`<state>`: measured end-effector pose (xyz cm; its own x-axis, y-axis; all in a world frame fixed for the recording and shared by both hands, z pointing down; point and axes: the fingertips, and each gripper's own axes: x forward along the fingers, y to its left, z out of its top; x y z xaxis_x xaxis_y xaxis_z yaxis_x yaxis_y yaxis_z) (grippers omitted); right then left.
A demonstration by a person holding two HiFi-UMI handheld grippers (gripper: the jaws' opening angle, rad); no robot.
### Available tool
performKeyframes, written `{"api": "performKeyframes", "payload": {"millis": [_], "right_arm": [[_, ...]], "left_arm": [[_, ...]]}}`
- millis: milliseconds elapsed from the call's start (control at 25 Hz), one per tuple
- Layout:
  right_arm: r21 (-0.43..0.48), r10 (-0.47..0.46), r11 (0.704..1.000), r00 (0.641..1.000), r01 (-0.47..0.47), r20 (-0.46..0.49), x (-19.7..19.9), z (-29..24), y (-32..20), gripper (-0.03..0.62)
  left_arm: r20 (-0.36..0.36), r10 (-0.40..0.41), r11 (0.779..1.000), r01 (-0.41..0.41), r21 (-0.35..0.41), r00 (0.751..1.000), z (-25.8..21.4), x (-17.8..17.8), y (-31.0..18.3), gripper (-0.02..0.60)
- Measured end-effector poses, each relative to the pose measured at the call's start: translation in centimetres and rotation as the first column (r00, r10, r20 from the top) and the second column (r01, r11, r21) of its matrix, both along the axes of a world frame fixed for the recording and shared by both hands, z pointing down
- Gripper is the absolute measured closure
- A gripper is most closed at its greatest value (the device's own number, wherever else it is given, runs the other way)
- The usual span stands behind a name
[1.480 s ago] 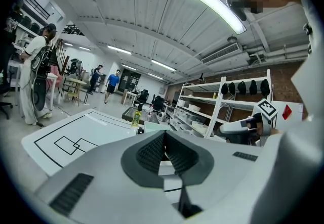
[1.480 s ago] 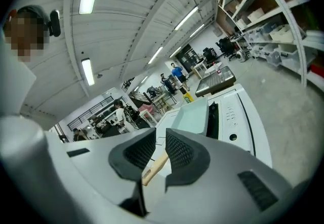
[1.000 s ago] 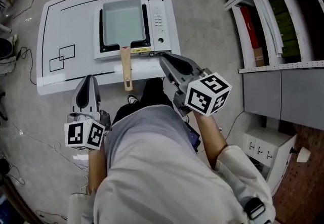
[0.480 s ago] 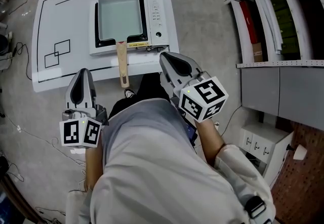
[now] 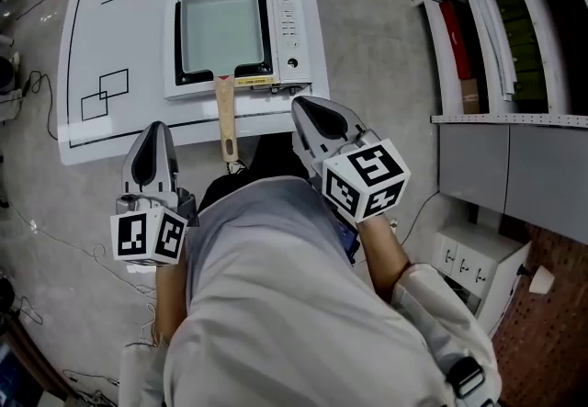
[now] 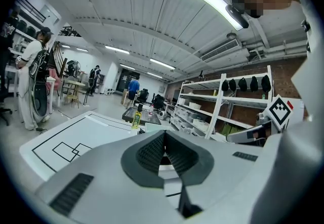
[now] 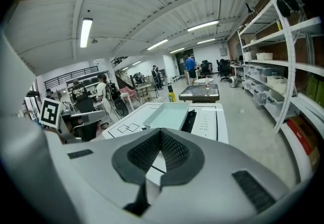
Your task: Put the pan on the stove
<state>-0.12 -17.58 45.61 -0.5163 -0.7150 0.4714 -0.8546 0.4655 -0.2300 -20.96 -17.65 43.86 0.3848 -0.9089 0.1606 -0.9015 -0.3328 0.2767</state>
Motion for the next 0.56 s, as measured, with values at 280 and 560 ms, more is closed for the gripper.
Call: {"api": "performKeyframes", "payload": {"millis": [280,560], "right_arm": [[-0.006,0.008,1.0,0.998,-0.008,-0.065,-0.2,0.8,-0.5,0.586],[-0.034,0.023,0.999,0.997,-0.025,-0.072,-0.3,1.8,-1.1,0.585]], "left_arm": [[-0.002,0.008,0.999,-0.008,-0.037,1.0,1.2,0.1,-0.6,0.58],[-0.008,0.031,0.998,-0.032,-0.06,0.999,1.8,0.6,-1.0,0.58]]}}
